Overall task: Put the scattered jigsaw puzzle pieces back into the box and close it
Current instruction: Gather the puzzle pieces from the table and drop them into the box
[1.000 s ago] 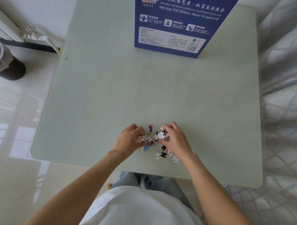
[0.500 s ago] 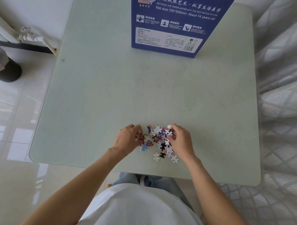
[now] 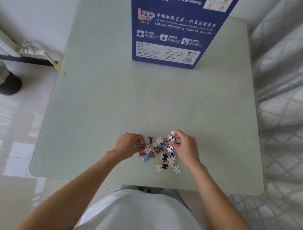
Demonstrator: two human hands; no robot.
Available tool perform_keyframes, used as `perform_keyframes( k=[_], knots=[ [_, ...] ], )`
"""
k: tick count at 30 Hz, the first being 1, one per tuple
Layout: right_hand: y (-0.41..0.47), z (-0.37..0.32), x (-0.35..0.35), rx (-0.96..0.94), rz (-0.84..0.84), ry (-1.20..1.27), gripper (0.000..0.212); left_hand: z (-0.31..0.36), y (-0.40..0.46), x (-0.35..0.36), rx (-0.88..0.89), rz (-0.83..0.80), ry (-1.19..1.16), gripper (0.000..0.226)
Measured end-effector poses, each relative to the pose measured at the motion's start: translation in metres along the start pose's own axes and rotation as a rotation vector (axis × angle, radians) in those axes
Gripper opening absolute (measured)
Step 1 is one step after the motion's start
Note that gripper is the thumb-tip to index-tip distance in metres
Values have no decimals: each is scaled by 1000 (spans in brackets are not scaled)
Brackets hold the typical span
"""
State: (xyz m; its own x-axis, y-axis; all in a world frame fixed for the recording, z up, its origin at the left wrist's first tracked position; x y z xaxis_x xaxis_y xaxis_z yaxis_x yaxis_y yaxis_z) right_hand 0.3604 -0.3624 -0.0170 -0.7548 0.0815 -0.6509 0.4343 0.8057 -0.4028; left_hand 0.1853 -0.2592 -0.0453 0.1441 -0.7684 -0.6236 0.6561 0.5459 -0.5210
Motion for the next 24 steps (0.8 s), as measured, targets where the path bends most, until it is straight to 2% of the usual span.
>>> perform_keyframes(
  k=[4, 7, 12, 19, 22, 24],
  knots=[
    [7, -20, -18, -11, -11, 39, 28, 7, 1, -34, 38, 62, -120, 10],
    [18, -54, -51, -70, 7, 111, 28, 34, 5, -86, 149, 156, -194, 10],
    [47, -155, -152, -313, 128, 260, 28, 117, 17, -220, 410, 428, -298, 13],
    [103, -275, -280, -656, 485, 252, 30, 218, 33, -376, 767, 927, -116, 11],
    [126, -301, -303, -751, 640, 137, 27, 239, 51, -409, 848, 989, -26, 10],
    [139, -309, -308, -801, 696, -1, 25, 245, 67, -419, 822, 983, 107, 10]
  ],
)
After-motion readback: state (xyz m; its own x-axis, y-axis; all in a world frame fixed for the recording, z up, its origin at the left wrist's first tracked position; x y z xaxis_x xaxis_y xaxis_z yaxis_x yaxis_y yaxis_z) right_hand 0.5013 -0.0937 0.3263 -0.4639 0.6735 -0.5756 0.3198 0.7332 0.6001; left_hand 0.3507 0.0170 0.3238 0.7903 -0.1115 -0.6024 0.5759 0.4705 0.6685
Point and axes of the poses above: each hand's wrist, its own y-axis towards the middle knuckle, its own x-axis out of the palm, z = x × y, the point moved 5 cm from there along y, towards the middle knuckle, and after that the axes turned 3 degrees about -z, right-handed, at the moved point
